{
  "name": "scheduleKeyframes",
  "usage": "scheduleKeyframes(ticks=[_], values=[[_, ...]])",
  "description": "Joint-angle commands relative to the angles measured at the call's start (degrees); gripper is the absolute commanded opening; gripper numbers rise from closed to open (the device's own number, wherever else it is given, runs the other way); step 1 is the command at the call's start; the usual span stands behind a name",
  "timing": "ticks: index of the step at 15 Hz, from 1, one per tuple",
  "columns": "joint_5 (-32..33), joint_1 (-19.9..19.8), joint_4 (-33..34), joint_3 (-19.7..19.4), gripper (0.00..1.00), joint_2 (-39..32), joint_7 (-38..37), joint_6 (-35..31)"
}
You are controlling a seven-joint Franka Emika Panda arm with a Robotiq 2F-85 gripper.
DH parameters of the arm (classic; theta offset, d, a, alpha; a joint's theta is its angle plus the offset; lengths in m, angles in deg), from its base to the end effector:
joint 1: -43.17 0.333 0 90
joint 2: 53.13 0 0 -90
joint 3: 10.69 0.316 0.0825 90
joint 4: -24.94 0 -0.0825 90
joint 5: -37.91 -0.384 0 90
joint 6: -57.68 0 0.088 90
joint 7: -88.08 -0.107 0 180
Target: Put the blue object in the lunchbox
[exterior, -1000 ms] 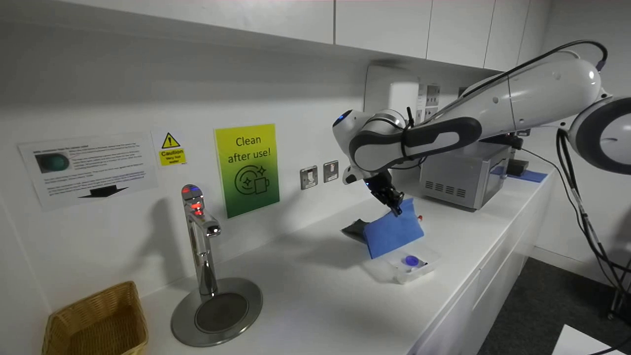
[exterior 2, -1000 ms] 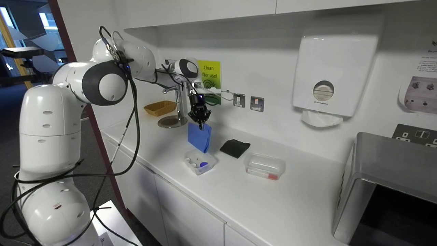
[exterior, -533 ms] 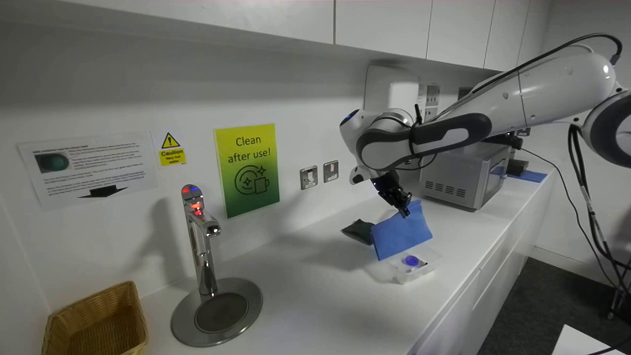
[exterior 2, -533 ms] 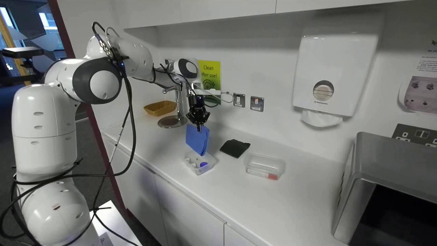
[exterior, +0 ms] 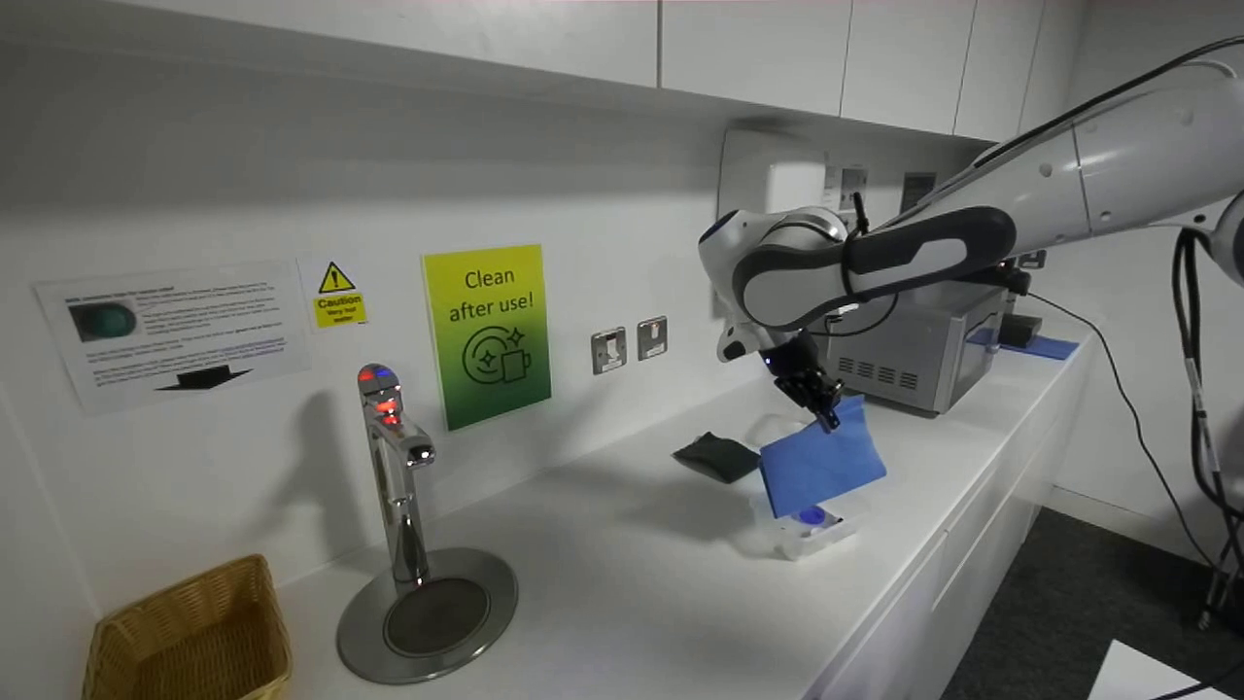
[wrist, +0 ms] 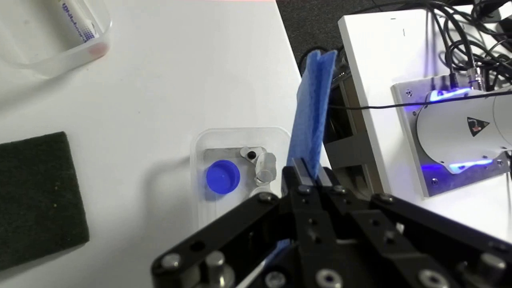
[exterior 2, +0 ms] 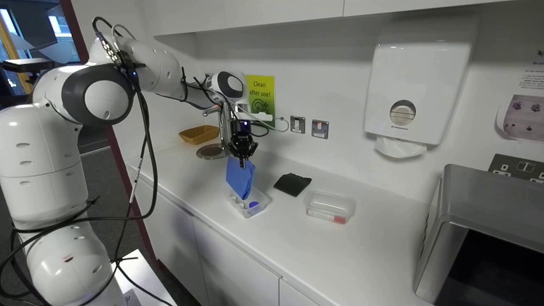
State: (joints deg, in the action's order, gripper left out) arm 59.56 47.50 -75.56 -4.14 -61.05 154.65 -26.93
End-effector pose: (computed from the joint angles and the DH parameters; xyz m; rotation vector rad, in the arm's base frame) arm 0.5539 0.0606 0.4656 2.2259 1.8712 -0.7921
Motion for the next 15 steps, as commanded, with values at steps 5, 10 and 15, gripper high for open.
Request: scheduleKeyframes(ticks=[5,10,15], values=[[-0.93,-2.13,-4.53,-2.68,0.01,2.89,0.47,-0.57],[0.03,-2.35,-2.67,-3.14,0.01,1.18,-0.46,0.56],[0.78,-1.93,-0.94,-2.93,0.01,-1.01,-1.20,1.25]])
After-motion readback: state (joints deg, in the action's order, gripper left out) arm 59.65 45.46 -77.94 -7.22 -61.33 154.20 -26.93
